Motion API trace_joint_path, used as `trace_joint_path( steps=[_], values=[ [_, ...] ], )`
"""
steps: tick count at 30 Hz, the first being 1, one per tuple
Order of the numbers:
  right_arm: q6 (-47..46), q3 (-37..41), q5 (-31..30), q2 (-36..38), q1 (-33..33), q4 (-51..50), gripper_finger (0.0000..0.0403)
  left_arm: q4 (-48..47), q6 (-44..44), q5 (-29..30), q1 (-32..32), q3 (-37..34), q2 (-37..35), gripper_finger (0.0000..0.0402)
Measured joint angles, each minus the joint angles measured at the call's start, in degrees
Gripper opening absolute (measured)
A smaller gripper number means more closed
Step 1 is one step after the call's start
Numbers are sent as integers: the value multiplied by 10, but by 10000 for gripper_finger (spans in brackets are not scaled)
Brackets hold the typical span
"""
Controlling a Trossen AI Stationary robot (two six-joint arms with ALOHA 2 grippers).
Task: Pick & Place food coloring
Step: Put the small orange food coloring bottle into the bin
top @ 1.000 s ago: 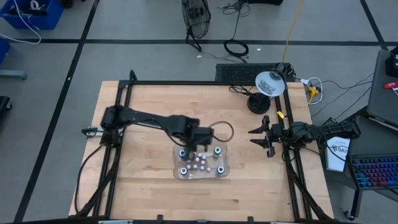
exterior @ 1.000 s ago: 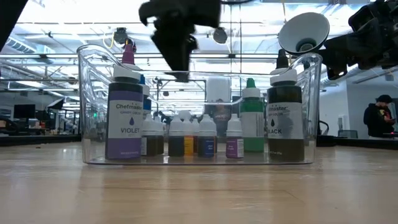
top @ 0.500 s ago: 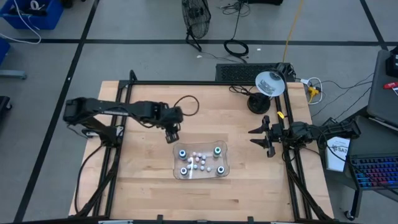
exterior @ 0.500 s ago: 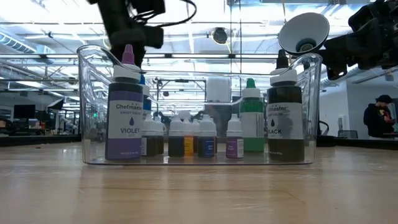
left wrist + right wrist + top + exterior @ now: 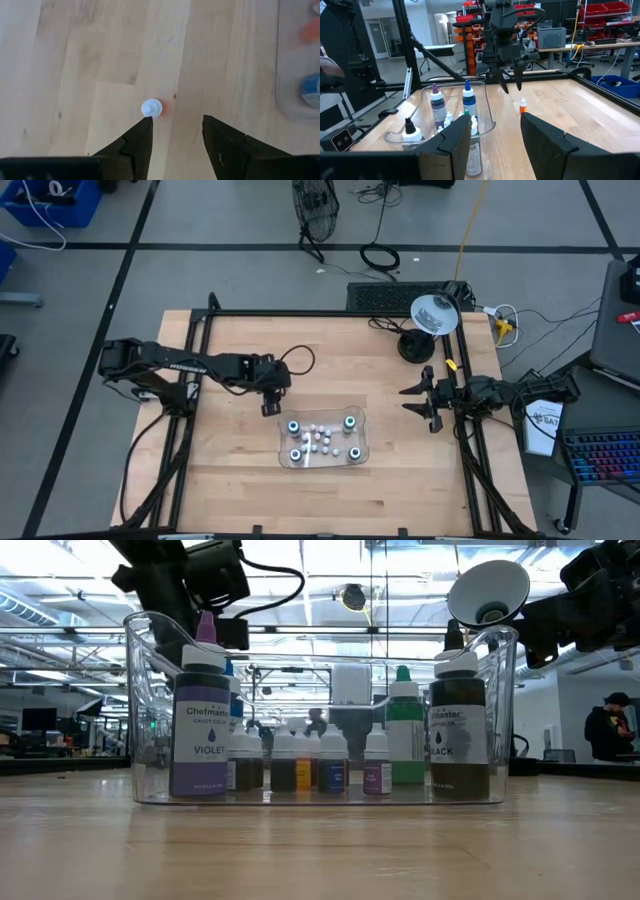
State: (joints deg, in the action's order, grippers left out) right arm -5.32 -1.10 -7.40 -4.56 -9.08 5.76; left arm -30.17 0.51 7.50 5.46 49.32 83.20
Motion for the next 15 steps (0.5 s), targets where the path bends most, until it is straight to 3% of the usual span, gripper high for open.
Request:
trace_joint_path(
  steps=[15],
  values=[
    [0,0,0,0,0,0,162,68,-52,-44,37,-5,73,175]
  ],
)
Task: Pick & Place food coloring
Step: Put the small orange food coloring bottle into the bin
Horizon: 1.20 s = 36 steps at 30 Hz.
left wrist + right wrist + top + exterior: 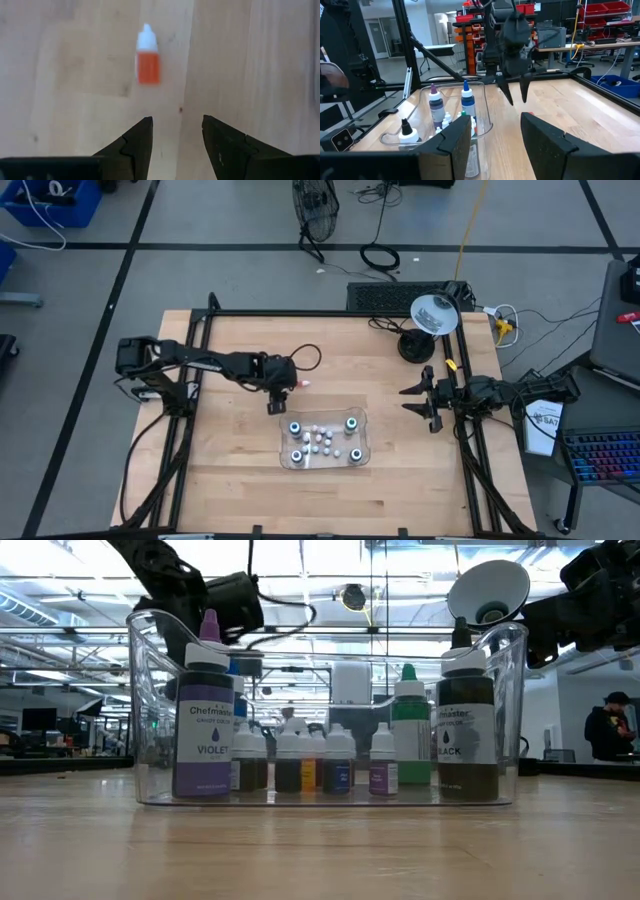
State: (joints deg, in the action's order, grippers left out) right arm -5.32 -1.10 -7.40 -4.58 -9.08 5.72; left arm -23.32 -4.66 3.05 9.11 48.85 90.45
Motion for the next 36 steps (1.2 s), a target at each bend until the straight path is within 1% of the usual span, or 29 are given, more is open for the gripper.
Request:
trace_joint_path(
  steps=[4,9,12,16,18,22,26,29,35,36],
  values=[
    [0,0,0,0,0,0,160,1,2,-1,7,0,4,175],
    [0,0,0,0,0,0,160,28,-15,32,8,2,-3,175],
    [0,0,0,0,0,0,160,30,-14,37,28,5,0,175],
    [0,0,0,0,0,0,161,29,-40,9,60,5,16,175],
    [0,0,0,0,0,0,161,48,-57,-6,74,5,23,175],
    [0,0,0,0,0,0,161,82,-101,-13,96,5,39,175],
    [0,0,0,0,0,0,161,102,-111,-80,115,5,55,175],
    [0,0,0,0,0,0,162,106,-102,-101,118,5,68,175],
    [0,0,0,0,0,0,161,123,-92,-106,99,5,81,175],
    [0,0,0,0,0,0,161,137,-91,-106,95,5,85,175]
  ],
)
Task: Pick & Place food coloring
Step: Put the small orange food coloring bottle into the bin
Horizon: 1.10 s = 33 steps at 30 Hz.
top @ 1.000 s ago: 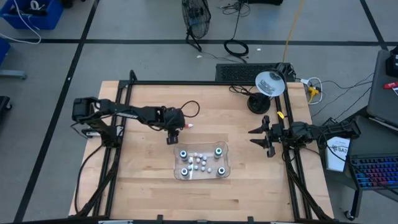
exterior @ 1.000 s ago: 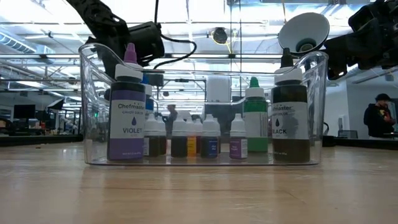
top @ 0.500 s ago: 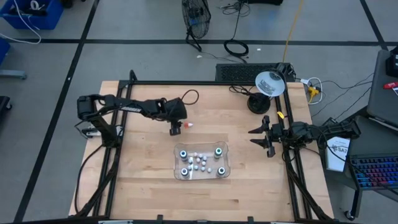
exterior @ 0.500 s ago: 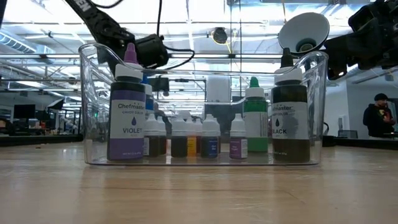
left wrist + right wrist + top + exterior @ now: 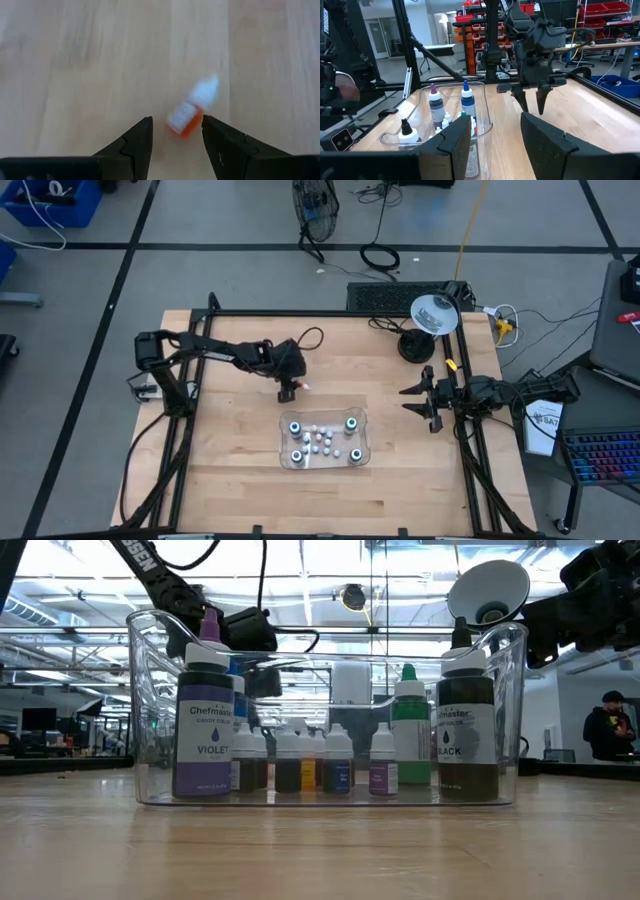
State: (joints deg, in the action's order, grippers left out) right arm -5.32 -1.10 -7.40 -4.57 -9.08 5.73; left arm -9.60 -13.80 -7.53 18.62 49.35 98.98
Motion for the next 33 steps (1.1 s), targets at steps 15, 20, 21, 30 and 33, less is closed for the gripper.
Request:
trace_joint_path(
  steps=[15,20,21,30,33],
  values=[
    [0,0,0,0,0,0,160,56,4,-6,-11,2,46,175],
    [0,0,0,0,0,-1,162,61,10,-4,-11,1,44,175],
    [0,0,0,0,0,-1,162,62,10,-2,-11,1,43,175],
    [0,0,0,0,0,-1,162,66,-25,-1,-11,1,43,175],
    [0,0,0,0,0,-1,161,70,-97,0,-11,1,43,175]
  ],
)
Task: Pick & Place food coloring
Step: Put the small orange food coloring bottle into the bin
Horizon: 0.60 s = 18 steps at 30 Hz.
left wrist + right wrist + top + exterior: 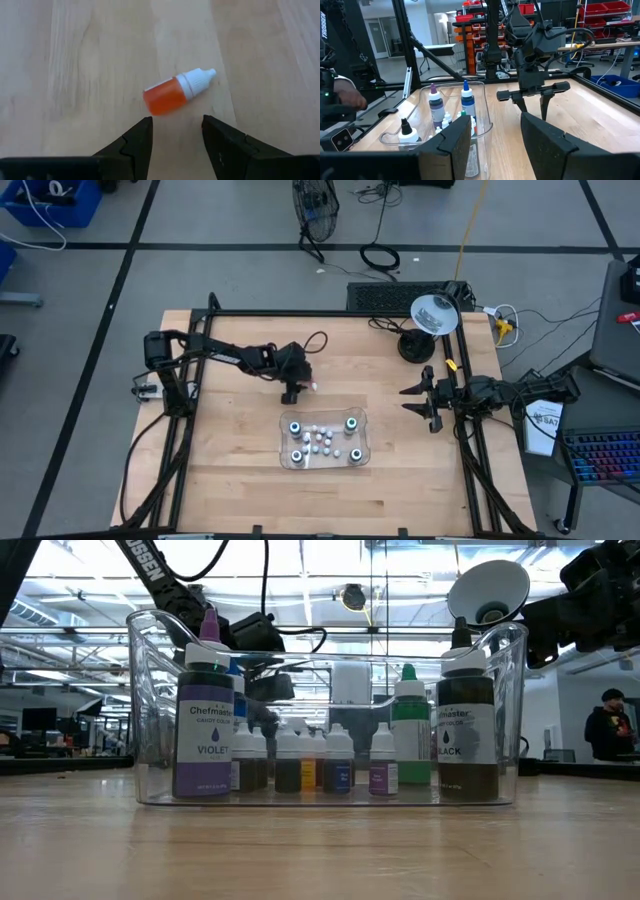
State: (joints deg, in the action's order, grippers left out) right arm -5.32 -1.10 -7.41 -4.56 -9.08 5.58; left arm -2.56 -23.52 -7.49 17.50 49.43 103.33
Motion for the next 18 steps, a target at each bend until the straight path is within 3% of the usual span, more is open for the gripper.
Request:
trace_joint_path(
  steps=[8,18],
  values=[
    [0,0,0,0,0,0,162,30,-110,20,2,-1,1,175],
    [0,0,0,0,0,0,162,78,-162,19,2,-2,2,175]
  ],
)
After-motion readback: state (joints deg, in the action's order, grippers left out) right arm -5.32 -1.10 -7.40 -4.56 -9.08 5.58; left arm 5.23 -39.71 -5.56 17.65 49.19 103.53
